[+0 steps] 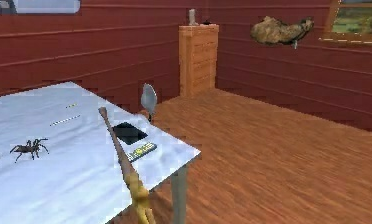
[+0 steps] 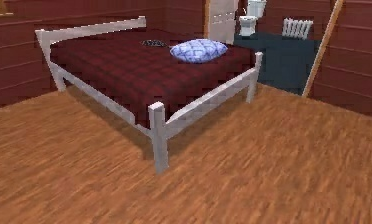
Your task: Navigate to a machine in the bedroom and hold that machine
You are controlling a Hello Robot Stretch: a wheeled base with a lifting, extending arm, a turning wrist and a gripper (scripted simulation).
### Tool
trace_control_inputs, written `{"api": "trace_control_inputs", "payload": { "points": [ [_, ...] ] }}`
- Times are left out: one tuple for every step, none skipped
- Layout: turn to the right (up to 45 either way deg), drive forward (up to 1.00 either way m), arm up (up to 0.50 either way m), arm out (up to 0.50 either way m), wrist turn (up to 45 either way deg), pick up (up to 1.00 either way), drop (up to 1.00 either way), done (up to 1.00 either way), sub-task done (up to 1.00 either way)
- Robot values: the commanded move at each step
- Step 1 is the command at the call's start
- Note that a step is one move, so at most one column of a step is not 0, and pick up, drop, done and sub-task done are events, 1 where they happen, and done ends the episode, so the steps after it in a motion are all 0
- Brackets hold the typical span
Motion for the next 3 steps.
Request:
{"api": "trace_control_inputs", "payload": {
  "points": [
    [0.0, 0.50, 0.00, 0.00, 0.0, 0.00, 0.00, 0.00, 0.00],
    [-45.0, 0.00, 0.00, 0.00, 0.0, 0.00, 0.00, 0.00, 0.00],
    [-45.0, 0.00, 0.00, 0.00, 0.0, 0.00, 0.00, 0.00, 0.00]
  ]
}}
